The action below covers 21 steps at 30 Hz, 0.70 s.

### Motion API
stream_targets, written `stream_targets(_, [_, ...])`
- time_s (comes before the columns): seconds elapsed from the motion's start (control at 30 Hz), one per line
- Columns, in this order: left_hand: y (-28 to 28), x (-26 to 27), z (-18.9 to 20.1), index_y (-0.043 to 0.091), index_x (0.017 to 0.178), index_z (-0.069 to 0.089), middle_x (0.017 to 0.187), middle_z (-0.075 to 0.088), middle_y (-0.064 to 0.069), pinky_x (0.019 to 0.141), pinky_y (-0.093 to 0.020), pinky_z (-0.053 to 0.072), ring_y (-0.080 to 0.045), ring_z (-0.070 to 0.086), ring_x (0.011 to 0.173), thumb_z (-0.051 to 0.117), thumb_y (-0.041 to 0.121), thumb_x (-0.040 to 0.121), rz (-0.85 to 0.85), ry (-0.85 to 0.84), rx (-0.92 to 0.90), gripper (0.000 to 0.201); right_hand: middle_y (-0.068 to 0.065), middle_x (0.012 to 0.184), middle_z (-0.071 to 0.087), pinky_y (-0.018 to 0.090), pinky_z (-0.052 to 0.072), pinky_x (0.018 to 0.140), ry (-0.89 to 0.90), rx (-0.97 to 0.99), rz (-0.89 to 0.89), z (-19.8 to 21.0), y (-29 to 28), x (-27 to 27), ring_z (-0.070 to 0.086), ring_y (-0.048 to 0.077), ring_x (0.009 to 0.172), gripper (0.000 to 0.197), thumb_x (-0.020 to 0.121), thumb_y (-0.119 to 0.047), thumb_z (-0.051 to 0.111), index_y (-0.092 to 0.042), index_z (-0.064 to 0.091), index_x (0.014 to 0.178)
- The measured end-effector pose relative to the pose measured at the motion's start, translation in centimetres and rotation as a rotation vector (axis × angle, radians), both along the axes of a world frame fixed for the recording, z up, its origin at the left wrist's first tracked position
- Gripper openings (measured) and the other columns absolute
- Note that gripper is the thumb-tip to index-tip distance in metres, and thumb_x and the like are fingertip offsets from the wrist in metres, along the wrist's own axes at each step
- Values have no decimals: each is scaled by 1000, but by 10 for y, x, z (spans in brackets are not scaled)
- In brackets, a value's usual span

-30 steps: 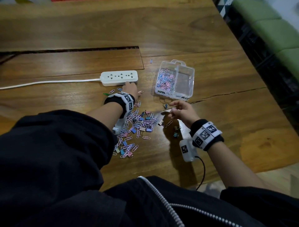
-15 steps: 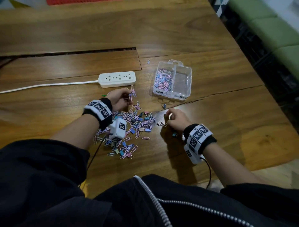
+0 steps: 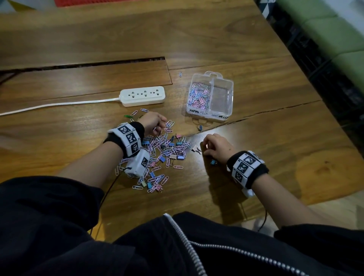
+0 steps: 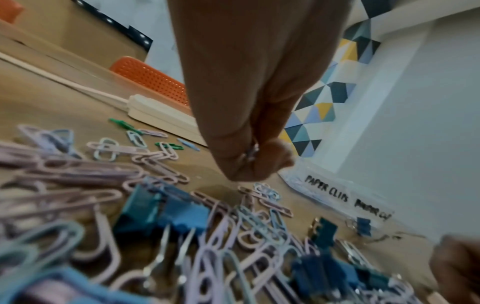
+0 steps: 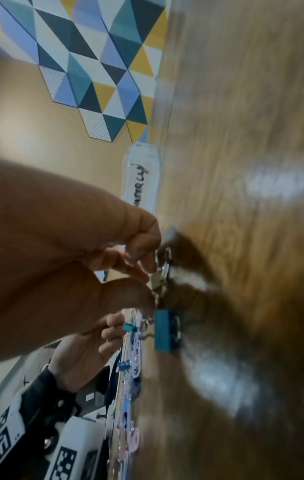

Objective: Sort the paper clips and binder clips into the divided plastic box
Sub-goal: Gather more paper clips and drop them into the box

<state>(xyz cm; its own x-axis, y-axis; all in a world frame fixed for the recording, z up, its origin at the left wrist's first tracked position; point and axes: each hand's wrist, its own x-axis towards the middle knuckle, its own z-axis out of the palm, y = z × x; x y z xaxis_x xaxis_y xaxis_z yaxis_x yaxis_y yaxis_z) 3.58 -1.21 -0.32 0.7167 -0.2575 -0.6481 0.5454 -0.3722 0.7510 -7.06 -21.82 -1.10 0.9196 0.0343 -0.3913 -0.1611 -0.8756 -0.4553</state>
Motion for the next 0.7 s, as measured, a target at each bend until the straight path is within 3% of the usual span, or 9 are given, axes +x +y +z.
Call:
stream_targets(0.07, [-4,1,-4,9,94,49,72,46,0,47,-21,38,-12,41,54,32,13,98,-124,-176,204,18,1,94,44,26,39,78,10,-23,-11,0,0,2,45,16,89,23,82,-14,64,-4,58,102])
stream_targets(0.13, [-7,0,-9,7,112,48,95,55,-5,75,-29,47,-19,55,83,46,32,94,-335,-373,464,31,1,93,46,23,34,76,18,-37,-23,-2,-2,4,46,18,91,20,82,-16,65,-3,61,96])
stream_targets(0.17, [-8,1,-13,5,118,47,110,56,-8,88,-32,45,-23,55,100,54,35,89,-416,-434,546,42,1,93,46,23,34,75,17,-37,-25,-3,-3,5,46,19,92,20,81,-18,66,-3,62,93])
stream_targets(0.23, [-9,0,-20,6,122,45,125,52,-12,96,-34,42,-26,52,113,64,33,82,-510,-509,607,51,-1,87,44,18,32,67,8,-44,-28,-6,-6,7,44,18,88,19,78,-22,69,-8,59,88])
stream_targets(0.33, [-9,-2,-23,5,113,49,121,53,-16,91,-34,42,-28,53,108,63,28,84,-554,-547,605,40,-8,74,35,14,25,56,10,-26,-68,-7,-9,5,40,15,84,24,76,-25,71,-14,50,81])
stream_targets(0.5, [-12,-7,-26,2,105,51,113,50,-16,87,-35,43,-28,52,100,50,30,92,-635,-556,670,31,4,91,41,23,33,74,32,-75,-61,-9,-7,3,39,16,86,21,84,-28,62,-10,52,85])
stream_targets(0.57, [-13,-6,-26,6,93,50,101,50,-14,78,-32,44,-24,49,86,46,29,93,-622,-533,621,23,3,87,43,21,36,69,-14,-33,-119,-9,-6,1,42,15,80,18,88,-26,57,-11,50,81])
stream_targets(0.63, [-10,-5,-21,12,79,47,87,50,-7,68,-28,41,-19,46,75,44,24,94,-479,-467,462,19,-1,74,46,20,37,58,-62,174,-264,-8,-5,1,44,13,66,22,90,-21,54,-18,43,71])
stream_targets(0.7, [-7,-4,-16,12,69,44,73,46,-3,55,-21,40,-11,47,56,42,12,92,-241,-291,166,23,-1,66,49,21,39,55,-98,505,-434,-4,-4,2,46,12,58,25,91,-12,51,-21,40,70])
